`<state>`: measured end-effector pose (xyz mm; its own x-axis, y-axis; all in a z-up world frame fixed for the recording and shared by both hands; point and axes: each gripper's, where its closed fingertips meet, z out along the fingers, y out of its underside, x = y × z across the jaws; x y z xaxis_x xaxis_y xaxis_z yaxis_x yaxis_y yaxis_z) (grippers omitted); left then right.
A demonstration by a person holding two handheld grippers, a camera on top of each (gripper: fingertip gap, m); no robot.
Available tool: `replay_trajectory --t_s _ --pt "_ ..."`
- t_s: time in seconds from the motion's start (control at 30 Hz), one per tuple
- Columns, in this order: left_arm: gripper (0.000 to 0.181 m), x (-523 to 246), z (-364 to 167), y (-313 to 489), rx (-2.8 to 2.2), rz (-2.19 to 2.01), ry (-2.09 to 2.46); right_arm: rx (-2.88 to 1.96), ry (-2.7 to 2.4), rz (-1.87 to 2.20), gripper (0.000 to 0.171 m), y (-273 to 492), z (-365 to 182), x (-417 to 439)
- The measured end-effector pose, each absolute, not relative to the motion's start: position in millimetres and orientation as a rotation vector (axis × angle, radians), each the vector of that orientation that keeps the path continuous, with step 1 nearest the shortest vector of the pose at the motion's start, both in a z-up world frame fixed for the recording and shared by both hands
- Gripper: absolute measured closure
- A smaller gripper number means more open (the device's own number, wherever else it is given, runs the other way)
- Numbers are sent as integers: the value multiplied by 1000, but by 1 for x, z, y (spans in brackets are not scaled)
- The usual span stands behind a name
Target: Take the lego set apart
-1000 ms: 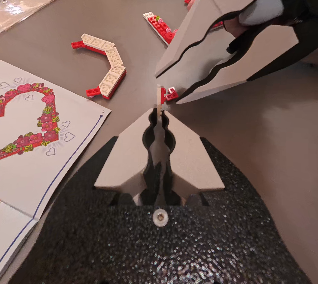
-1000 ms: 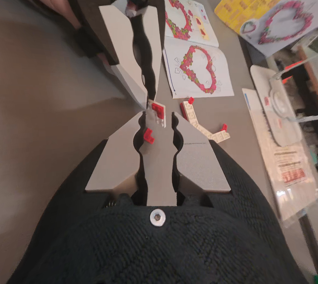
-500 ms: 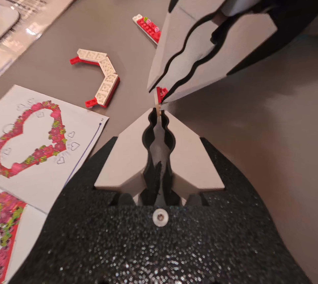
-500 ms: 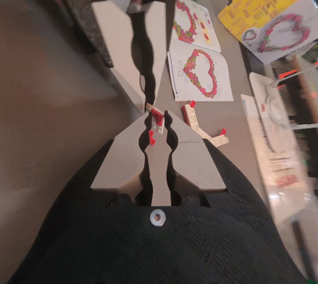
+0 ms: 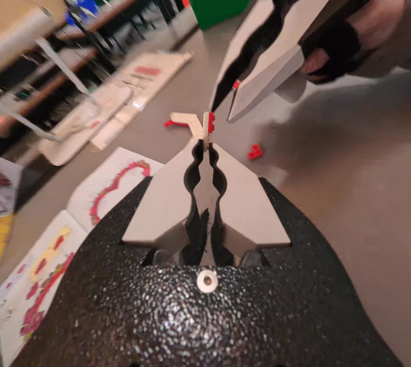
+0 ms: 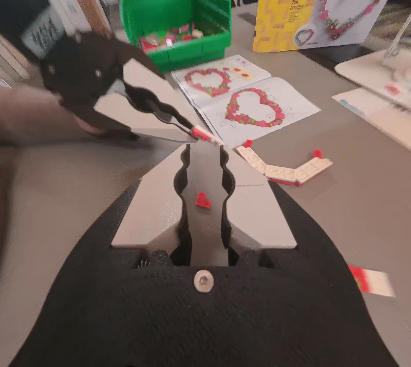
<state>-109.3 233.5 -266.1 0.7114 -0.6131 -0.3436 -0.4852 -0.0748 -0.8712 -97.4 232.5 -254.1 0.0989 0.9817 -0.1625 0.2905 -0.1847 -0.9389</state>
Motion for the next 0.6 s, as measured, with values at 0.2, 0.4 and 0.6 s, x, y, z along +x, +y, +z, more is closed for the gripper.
replay_trajectory --t_s 0.2,0.4,0.6 --pt "179 -105 -234 227 -1513 -22 868 -1669 -895 1902 142 215 -222 -106" --pt "179 -105 -222 226 -1463 33 828 -1566 -640 2063 145 217 -208 -110" --pt "179 -107 -219 228 -1463 60 785 -1501 -439 2035 145 221 -203 -110"
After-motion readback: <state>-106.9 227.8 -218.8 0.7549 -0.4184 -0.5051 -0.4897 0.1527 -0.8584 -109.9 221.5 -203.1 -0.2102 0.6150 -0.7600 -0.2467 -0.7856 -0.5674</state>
